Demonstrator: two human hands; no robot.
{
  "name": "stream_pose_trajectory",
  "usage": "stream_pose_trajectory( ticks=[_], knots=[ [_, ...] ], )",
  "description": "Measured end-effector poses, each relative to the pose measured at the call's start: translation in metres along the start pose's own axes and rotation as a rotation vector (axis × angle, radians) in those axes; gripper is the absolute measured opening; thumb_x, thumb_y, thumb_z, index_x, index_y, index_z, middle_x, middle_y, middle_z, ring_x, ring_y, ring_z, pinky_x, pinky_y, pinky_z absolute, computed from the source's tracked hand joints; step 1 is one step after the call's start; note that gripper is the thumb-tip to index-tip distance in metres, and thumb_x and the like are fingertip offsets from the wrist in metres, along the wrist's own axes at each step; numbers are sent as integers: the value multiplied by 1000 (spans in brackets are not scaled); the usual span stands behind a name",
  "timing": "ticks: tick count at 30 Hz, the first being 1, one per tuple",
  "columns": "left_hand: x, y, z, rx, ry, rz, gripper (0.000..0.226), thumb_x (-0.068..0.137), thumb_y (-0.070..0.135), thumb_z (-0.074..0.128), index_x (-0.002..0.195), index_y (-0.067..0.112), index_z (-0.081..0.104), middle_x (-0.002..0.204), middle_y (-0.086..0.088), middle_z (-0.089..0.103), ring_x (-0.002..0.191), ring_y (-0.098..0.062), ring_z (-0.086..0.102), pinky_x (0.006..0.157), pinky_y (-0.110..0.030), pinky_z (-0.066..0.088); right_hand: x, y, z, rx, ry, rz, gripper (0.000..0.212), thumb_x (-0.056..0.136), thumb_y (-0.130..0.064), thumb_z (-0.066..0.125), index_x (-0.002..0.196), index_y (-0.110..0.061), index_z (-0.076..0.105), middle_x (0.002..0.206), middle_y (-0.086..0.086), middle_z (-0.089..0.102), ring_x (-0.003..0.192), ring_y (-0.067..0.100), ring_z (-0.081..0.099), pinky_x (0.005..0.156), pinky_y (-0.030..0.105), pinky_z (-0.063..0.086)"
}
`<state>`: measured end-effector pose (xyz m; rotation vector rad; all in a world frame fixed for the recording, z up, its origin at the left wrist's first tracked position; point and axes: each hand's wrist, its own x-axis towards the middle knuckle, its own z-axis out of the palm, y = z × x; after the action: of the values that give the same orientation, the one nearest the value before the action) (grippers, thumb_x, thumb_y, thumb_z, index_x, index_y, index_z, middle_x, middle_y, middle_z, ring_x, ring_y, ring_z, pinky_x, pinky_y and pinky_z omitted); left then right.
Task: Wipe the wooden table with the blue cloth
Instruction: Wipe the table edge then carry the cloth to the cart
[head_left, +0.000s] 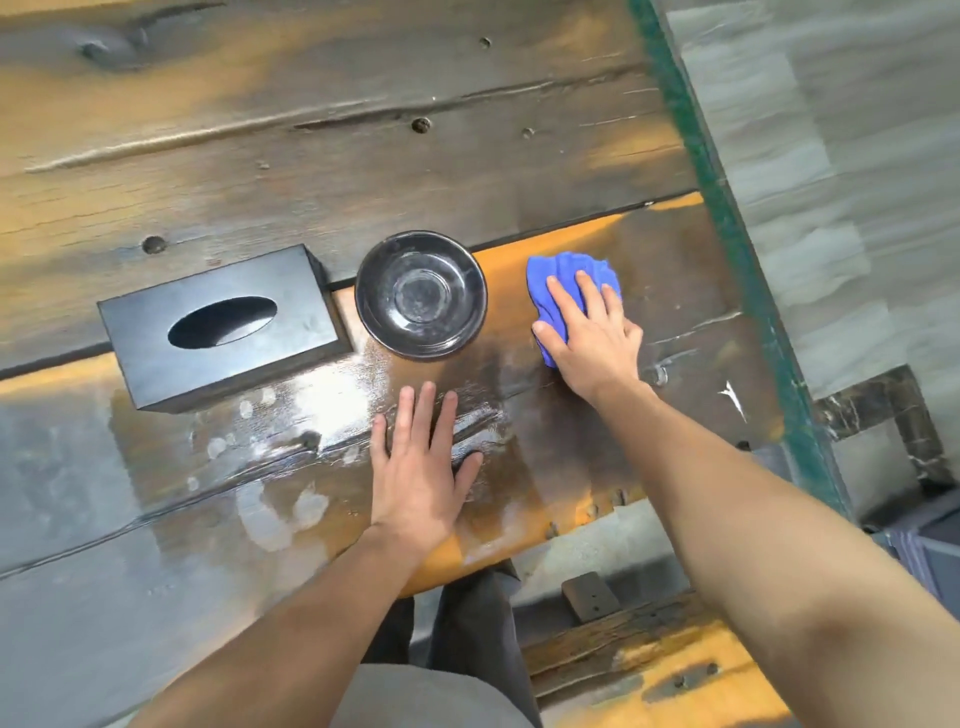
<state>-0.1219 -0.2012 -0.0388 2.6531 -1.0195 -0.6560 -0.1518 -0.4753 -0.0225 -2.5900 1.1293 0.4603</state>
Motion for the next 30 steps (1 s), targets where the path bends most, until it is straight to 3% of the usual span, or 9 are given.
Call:
stream_pose_trajectory(
  ticks=[4, 8, 14, 18, 22, 25, 27, 28, 30],
  knots=[
    [1, 0, 0, -4, -21, -12, 78, 100, 62, 41, 166, 26, 17, 176, -2, 5, 162, -21, -11, 128, -54, -4, -12, -3, 19, 26, 164, 16, 49, 100, -59, 44, 148, -47, 44, 158, -5, 42, 146, 29, 35, 101, 51, 38],
    [1, 2, -1, 14, -38, -29, 79, 101, 64, 36, 166, 29, 11, 176, 1, -1, 160, -18, -19, 128, -52, -8, -36, -1, 31, 32, 316, -39, 35, 95, -42, 64, 128, -31, 68, 127, 5, 67, 110, 37, 60, 74, 48, 52],
    [-1, 14, -7, -57, 5, -51, 72, 100, 54, 46, 161, 18, 31, 173, -9, 18, 162, -28, 4, 128, -48, 2, -89, 23, 37, 80, 216, -82, 32, 95, -29, 67, 126, -19, 68, 112, 14, 64, 98, 38, 58, 73, 43, 55],
    [-9, 39, -12, -153, 23, -70, 61, 102, 42, 56, 154, 13, 43, 167, -11, 34, 156, -31, 25, 126, -49, 19, -126, 56, 32, 392, 66, 40, 35, 105, -29, 52, 137, -19, 60, 123, 13, 52, 109, 31, 54, 92, 37, 48],
    [-18, 78, -16, -206, -22, 12, 54, 99, 46, 52, 143, 14, 55, 151, -8, 53, 143, -31, 45, 117, -49, 34, -164, 97, 23, 722, -41, 203, 34, 107, -26, 49, 138, -18, 61, 124, 14, 53, 111, 30, 58, 99, 34, 44],
    [-25, 115, -16, -250, -117, 80, 54, 96, 49, 49, 133, 13, 61, 133, -7, 64, 128, -29, 56, 112, -44, 41, -197, 133, 21, 947, -35, 323, 29, 106, -24, 50, 129, -18, 66, 115, 10, 67, 105, 24, 62, 91, 28, 45],
    [-28, 141, -14, -243, -190, 114, 55, 95, 51, 50, 134, 13, 62, 131, -6, 66, 125, -27, 58, 111, -39, 42, -224, 158, 19, 1047, -21, 425, 27, 106, -31, 47, 118, -18, 68, 93, 1, 68, 83, 16, 63, 75, 21, 47],
    [-27, 155, -11, -238, -220, 137, 55, 95, 51, 51, 133, 14, 63, 130, -6, 67, 123, -26, 60, 109, -37, 42, -237, 170, 19, 1084, -6, 477, 28, 106, -35, 46, 112, -19, 68, 83, -3, 66, 73, 13, 61, 70, 22, 48],
    [-26, 184, -7, -212, -291, 195, 48, 97, 51, 53, 128, 16, 66, 124, -5, 69, 117, -25, 62, 102, -33, 45, -263, 196, 26, 1113, 28, 578, 27, 105, -39, 45, 103, -23, 66, 79, -4, 65, 72, 16, 61, 75, 33, 51]
  ],
)
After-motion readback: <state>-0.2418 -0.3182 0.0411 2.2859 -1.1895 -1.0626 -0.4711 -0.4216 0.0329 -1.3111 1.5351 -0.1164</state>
